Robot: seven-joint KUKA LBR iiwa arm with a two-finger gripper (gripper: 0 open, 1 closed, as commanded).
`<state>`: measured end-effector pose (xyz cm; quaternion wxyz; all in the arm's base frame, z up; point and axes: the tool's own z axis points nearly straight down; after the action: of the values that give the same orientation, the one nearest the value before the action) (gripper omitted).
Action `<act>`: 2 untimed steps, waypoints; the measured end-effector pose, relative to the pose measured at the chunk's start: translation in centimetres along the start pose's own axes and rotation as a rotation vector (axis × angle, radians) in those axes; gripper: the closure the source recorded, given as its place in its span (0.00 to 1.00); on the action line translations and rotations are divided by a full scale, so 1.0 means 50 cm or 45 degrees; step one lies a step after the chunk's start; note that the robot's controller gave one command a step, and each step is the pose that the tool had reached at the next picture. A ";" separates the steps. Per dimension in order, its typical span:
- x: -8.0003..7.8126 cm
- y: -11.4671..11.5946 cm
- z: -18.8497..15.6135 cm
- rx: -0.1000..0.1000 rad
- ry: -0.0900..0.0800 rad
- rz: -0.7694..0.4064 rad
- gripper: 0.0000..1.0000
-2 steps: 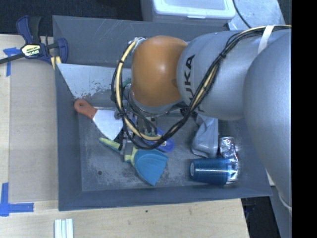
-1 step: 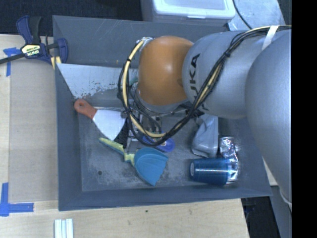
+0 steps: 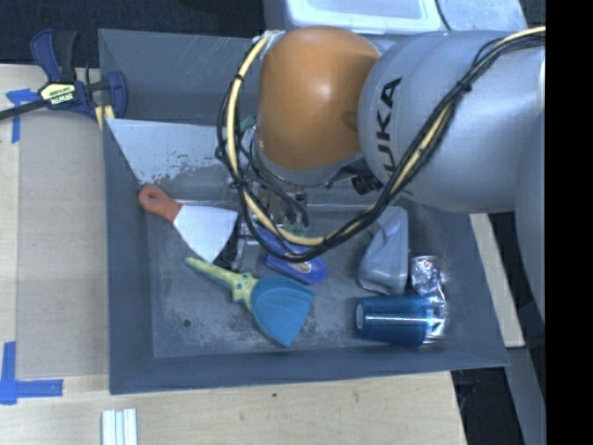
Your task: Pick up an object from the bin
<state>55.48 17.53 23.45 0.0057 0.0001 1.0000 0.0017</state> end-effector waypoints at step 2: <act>-0.015 -0.106 0.166 0.005 0.008 0.097 0.00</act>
Offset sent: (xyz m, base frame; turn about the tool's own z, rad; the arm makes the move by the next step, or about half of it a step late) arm 0.0194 -0.0287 -0.0792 0.0309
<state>56.30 12.27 15.13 0.0027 0.0384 0.9993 -0.0002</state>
